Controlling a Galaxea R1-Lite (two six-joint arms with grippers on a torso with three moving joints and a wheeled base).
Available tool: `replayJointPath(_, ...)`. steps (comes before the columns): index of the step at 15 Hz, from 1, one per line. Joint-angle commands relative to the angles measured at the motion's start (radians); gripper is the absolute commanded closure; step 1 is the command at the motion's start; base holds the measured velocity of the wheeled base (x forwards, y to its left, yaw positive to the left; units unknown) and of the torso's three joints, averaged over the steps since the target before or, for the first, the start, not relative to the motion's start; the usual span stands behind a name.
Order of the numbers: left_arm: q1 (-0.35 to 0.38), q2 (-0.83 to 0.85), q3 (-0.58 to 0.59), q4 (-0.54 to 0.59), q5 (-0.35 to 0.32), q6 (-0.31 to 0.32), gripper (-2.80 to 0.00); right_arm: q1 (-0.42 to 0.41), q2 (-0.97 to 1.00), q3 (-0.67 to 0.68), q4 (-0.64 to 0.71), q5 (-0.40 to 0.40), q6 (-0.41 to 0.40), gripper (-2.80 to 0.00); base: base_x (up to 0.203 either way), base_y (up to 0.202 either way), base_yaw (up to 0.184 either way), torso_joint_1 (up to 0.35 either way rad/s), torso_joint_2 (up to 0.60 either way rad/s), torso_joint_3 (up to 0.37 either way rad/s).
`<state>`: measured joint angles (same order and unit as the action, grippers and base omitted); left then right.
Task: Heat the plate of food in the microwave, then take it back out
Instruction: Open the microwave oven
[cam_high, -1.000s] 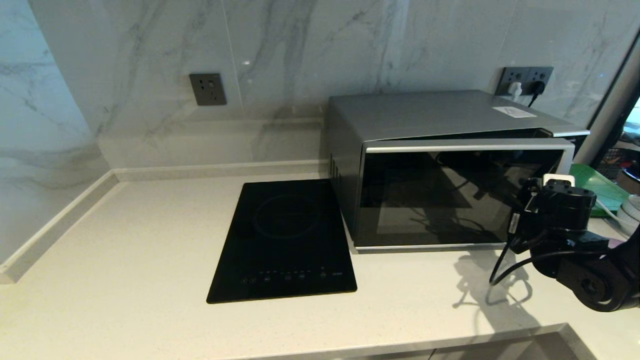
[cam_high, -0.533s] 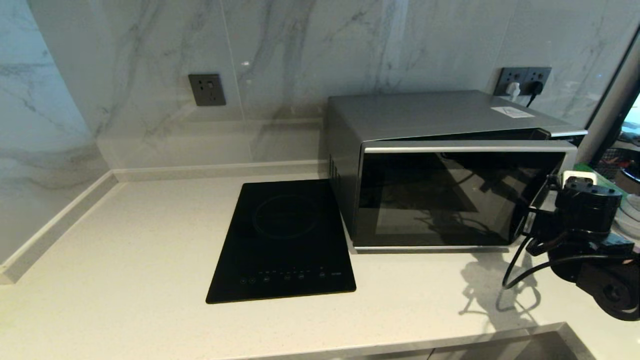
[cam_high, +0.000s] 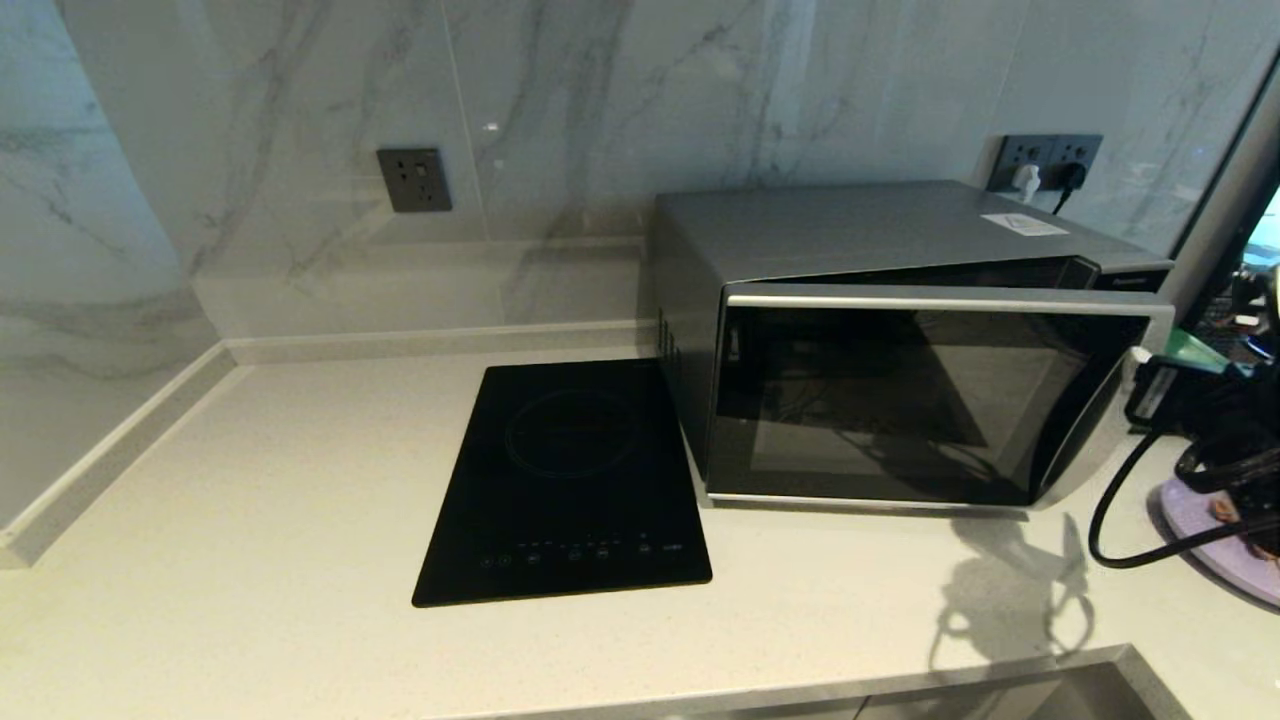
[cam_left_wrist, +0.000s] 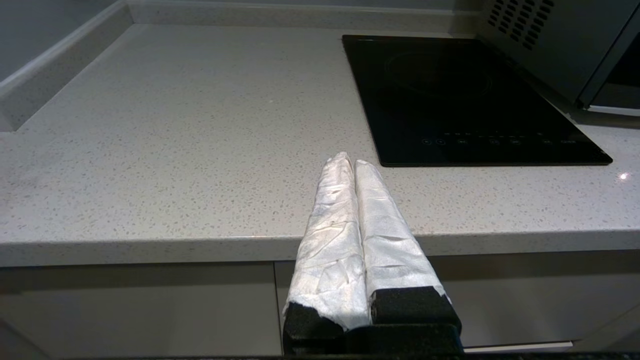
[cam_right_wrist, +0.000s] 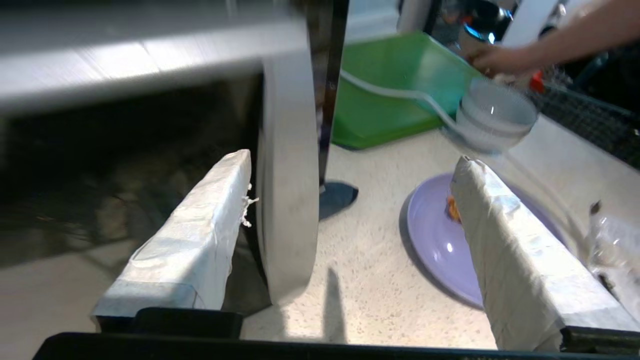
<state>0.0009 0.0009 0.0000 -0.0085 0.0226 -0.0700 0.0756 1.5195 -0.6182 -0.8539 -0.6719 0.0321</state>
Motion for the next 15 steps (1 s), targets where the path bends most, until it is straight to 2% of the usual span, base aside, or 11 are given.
replayJointPath(1,0.001,0.001,0.000,-0.001,0.000,-0.001,0.00,0.026,-0.211,-0.134,0.247,0.001,0.003,-2.80,0.000,0.000,0.000,0.000,0.00,0.000)
replayJointPath(4,0.001,0.001,0.000,-0.001,0.000,-0.001,0.00,0.035,-0.231,-0.431,0.597,0.026,0.051,-2.80,0.000,0.000,0.000,0.000,0.00,0.000)
replayJointPath(5,0.001,0.001,0.000,-0.001,0.000,-0.001,0.00,0.037,-0.215,-0.531,0.727,0.038,0.075,0.00,0.000,0.000,0.000,0.000,0.00,0.000)
replayJointPath(7,0.001,0.001,0.000,-0.001,0.000,-0.001,0.00,0.040,-0.152,-0.732,0.992,0.087,0.146,0.00,0.000,0.000,0.000,0.000,0.00,0.000)
replayJointPath(9,0.001,0.001,0.000,-0.001,0.000,-0.001,0.00,0.040,-0.028,-0.919,1.174,0.133,0.213,0.00,0.000,0.000,0.000,0.000,0.00,0.000)
replayJointPath(13,0.001,0.001,0.000,-0.001,0.000,-0.001,0.00,0.039,0.242,-1.306,1.434,0.190,0.274,0.00,0.000,0.000,0.000,0.000,0.00,0.000)
replayJointPath(15,0.001,0.001,0.000,-0.001,0.000,-0.001,0.00,0.041,0.341,-1.370,1.516,0.221,0.286,0.00,0.000,0.000,0.000,0.000,0.00,0.000)
